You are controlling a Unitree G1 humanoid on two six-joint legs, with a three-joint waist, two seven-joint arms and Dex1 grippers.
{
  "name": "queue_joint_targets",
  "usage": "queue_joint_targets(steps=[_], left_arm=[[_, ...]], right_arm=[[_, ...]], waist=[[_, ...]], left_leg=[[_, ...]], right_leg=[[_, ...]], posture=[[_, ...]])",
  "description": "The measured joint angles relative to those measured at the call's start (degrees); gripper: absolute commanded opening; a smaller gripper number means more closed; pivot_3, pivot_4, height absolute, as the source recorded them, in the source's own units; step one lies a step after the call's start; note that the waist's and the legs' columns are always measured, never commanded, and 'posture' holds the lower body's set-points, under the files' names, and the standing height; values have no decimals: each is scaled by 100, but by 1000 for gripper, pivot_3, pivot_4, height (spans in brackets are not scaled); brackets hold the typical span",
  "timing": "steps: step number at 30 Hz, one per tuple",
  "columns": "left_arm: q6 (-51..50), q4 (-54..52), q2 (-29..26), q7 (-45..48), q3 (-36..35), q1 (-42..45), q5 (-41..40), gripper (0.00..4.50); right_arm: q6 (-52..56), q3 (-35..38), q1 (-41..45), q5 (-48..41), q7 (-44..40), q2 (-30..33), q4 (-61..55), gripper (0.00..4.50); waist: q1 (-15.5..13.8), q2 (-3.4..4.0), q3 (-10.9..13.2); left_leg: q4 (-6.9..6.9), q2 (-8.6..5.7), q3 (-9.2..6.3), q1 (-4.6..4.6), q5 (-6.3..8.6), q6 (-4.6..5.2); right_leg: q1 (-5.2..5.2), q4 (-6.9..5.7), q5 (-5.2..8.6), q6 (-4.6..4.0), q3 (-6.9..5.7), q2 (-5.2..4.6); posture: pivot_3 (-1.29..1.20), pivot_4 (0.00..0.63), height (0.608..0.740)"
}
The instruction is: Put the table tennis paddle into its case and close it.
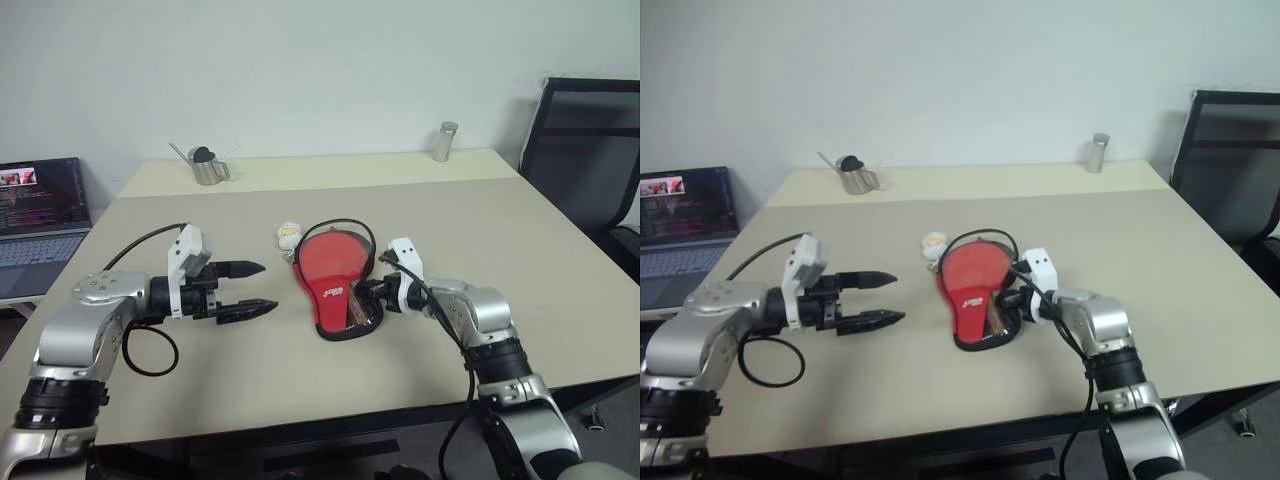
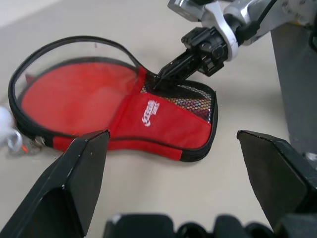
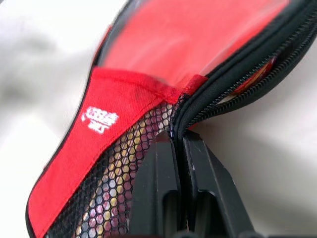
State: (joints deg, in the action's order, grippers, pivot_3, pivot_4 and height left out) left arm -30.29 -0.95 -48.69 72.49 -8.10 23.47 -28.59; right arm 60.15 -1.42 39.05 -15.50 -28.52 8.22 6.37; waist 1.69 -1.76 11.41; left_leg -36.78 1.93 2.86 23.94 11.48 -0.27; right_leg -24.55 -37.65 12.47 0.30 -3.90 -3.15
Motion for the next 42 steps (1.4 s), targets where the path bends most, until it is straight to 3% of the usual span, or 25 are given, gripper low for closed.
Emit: queue_joint_targets(steps=[10,24,42], left_arm=[[-213,-574,-118,93,-10,-399,-292,4500],[-26,-802,-572,604,-7,-674,-356,4500],[-6,-802,-579,636,128,-539,-362,4500]], right_arm=[[1520,254,-879,-494,642,-203,-1904,24],[2837,662,-1656,-938,1021,-485,-3439,24],[3072,731,-1953,-1043,1154,-568,-3787,24]], waist=[[-10,-1,-1],[-19,-1,-1],[-18,-3,-2]], left_leg=[[4,3,1,1,5,-7],[49,-1,1,15,9,-10],[61,-2,2,14,9,-10]], right_leg=[[-2,9,3,-2,0,0],[-7,69,3,-2,-5,1],[-12,71,5,-1,-5,3]], posture=[[0,150,740],[0,150,740],[0,150,740]])
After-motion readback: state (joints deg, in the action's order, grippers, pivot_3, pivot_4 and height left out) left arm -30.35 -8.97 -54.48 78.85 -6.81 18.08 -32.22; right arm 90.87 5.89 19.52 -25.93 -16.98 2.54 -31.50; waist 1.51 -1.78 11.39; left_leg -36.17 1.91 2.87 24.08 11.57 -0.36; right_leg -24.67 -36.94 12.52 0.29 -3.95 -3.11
